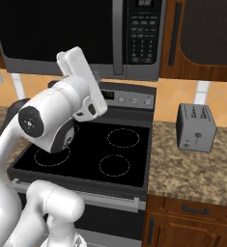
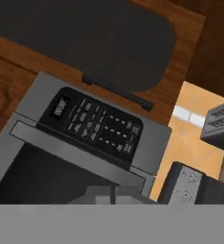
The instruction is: Open the microwave, place the bowl with waffle inside the microwave, then close the microwave door and turn it on.
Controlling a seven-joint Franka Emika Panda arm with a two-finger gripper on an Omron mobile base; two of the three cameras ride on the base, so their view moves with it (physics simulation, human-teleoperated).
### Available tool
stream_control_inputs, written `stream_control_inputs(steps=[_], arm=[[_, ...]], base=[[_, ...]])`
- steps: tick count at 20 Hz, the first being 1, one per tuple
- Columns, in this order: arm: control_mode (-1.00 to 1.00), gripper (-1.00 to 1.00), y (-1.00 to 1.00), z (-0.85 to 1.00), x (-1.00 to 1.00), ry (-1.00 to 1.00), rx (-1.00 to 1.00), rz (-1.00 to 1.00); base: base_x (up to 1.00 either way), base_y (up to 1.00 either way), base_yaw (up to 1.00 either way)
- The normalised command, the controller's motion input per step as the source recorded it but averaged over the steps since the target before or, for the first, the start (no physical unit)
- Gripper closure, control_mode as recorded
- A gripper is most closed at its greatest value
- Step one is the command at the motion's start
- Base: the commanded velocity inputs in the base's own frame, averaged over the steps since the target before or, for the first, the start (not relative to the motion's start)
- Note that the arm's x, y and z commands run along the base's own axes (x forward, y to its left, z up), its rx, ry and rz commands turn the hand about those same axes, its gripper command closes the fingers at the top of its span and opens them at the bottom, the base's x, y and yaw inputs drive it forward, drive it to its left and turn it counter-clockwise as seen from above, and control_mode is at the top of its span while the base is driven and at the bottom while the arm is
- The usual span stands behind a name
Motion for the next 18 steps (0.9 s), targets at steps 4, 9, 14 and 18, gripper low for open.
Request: stream_control_inputs(steps=[4,9,14,18], arm=[[-1.0,1.0,-0.68,0.12,0.0,0.34,0.37,0.0],[-1.0,1.0,-0.63,-0.01,0.0,0.31,0.29,0.2],[-1.0,1.0,-0.27,-0.11,-0.02,0.16,0.27,0.23],[-1.0,1.0,0.13,-0.61,-0.51,-0.34,0.15,0.0]], base=[[0.0,0.0,0.0],[0.0,0.0,0.0],[0.0,0.0,0.0],[0.0,0.0,0.0]])
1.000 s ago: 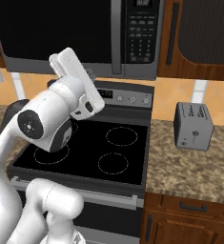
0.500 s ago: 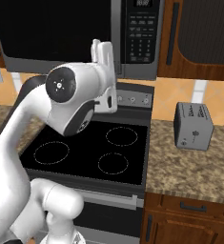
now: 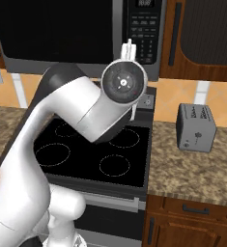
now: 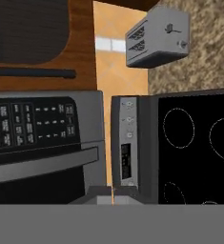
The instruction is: Open the microwave, place the bowl with waffle inside the microwave, then close the microwave door and turn it on.
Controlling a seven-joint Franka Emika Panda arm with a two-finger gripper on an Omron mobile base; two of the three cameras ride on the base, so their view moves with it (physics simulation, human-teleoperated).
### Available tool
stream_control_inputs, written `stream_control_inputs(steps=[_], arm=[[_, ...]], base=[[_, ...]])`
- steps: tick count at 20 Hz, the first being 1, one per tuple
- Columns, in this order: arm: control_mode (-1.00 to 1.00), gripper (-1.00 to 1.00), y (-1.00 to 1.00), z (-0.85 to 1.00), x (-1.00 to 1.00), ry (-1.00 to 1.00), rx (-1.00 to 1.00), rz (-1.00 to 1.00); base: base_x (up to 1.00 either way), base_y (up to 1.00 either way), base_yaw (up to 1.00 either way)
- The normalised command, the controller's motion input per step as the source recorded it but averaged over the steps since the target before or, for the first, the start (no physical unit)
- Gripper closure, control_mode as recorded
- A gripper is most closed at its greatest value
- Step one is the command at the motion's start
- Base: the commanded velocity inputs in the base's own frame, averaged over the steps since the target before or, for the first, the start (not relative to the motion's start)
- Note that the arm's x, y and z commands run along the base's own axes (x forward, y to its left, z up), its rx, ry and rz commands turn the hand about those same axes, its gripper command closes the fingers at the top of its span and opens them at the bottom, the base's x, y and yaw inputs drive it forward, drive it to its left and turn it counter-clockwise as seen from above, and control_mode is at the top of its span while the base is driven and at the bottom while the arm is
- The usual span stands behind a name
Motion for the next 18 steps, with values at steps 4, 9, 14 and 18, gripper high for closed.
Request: stream_control_inputs(steps=[4,9,14,18], arm=[[-1.0,1.0,0.25,-0.64,-0.05,-0.25,0.22,0.0],[-1.0,1.0,0.17,-0.08,0.44,-0.19,0.13,-0.01],[-1.0,1.0,-0.09,0.09,0.37,-0.03,0.04,0.0],[-1.0,1.0,0.0,0.0,0.0,0.0,0.0,0.0]], base=[[0.0,0.0,0.0],[0.0,0.0,0.0],[0.0,0.0,0.0],[0.0,0.0,0.0]])
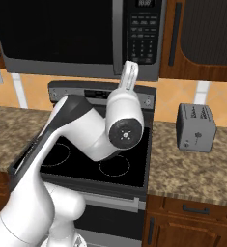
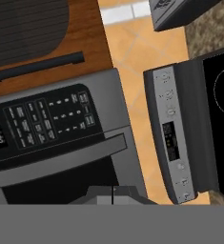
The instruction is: Open the microwave, place the bowl with waffle inside the microwave, then close the microwave door and turn it on.
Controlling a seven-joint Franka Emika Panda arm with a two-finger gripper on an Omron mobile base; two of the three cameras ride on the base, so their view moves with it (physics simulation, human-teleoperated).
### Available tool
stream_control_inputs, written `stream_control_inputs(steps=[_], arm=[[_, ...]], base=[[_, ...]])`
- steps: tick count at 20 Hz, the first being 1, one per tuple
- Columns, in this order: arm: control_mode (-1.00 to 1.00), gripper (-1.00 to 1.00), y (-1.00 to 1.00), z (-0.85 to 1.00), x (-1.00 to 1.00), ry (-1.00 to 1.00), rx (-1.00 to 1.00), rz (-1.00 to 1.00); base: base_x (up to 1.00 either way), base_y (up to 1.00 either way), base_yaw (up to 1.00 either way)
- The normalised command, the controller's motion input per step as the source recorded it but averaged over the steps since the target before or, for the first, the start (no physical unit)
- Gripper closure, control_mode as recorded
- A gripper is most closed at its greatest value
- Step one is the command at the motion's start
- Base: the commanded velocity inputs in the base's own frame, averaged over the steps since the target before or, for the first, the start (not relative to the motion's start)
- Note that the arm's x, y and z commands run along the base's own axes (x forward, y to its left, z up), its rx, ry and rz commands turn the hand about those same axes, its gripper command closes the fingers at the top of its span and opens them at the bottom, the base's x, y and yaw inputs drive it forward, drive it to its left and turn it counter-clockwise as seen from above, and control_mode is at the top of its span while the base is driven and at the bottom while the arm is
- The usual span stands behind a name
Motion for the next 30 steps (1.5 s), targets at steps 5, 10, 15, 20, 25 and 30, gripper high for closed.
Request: stream_control_inputs(steps=[5,10,15,20,25,30], arm=[[-1.0,1.0,0.0,0.0,0.0,0.0,0.0,0.0],[-1.0,1.0,-0.03,0.05,0.3,-0.02,0.0,0.0],[-1.0,1.0,0.0,0.18,0.46,-0.09,0.0,0.06],[-1.0,1.0,0.0,0.05,0.49,-0.01,0.0,0.09],[-1.0,1.0,0.0,0.0,0.42,0.02,0.0,0.0],[-1.0,1.0,0.0,0.0,0.55,0.0,0.0,0.0]], base=[[0.0,0.0,0.0],[0.0,0.0,0.0],[0.0,0.0,0.0],[0.0,0.0,0.0],[0.0,0.0,0.0],[0.0,0.0,0.0]])
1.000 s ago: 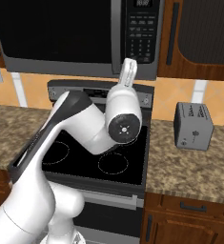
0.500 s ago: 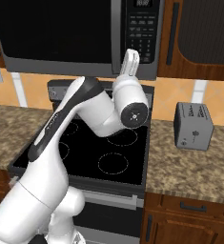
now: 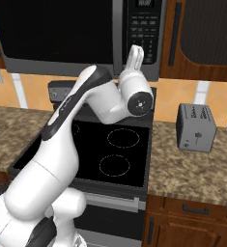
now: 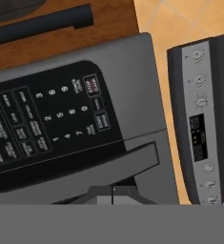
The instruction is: Open the microwave, place the bowl with waffle inside the microwave, then close the microwave door and turn it on.
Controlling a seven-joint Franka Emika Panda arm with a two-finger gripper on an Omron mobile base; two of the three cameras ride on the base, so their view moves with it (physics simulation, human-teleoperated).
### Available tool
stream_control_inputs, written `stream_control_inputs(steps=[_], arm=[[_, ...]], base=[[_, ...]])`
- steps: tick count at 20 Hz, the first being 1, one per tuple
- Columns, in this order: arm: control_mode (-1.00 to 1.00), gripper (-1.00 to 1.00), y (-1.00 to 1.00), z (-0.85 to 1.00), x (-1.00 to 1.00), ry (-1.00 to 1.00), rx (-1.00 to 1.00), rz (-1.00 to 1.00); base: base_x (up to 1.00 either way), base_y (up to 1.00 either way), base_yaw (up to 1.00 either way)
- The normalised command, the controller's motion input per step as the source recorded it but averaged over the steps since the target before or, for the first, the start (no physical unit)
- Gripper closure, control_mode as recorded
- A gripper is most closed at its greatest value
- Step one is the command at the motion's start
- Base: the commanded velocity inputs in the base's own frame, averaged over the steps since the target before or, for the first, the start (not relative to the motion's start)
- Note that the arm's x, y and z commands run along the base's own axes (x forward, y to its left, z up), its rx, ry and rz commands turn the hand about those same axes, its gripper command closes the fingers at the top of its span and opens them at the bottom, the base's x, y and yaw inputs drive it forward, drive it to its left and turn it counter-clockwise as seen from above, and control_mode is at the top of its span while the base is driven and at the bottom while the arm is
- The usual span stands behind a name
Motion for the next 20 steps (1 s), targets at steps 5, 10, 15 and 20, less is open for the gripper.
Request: stream_control_inputs(steps=[5,10,15,20], arm=[[-1.0,1.0,-0.05,0.0,0.43,0.0,0.0,0.0],[-1.0,1.0,-0.04,0.0,0.37,0.0,0.0,0.0],[-1.0,1.0,-0.05,0.0,0.37,0.0,0.0,0.0],[-1.0,1.0,-0.11,0.0,0.36,0.0,0.0,0.0]], base=[[0.0,0.0,0.0],[0.0,0.0,0.0],[0.0,0.0,0.0],[0.0,0.0,0.0]])
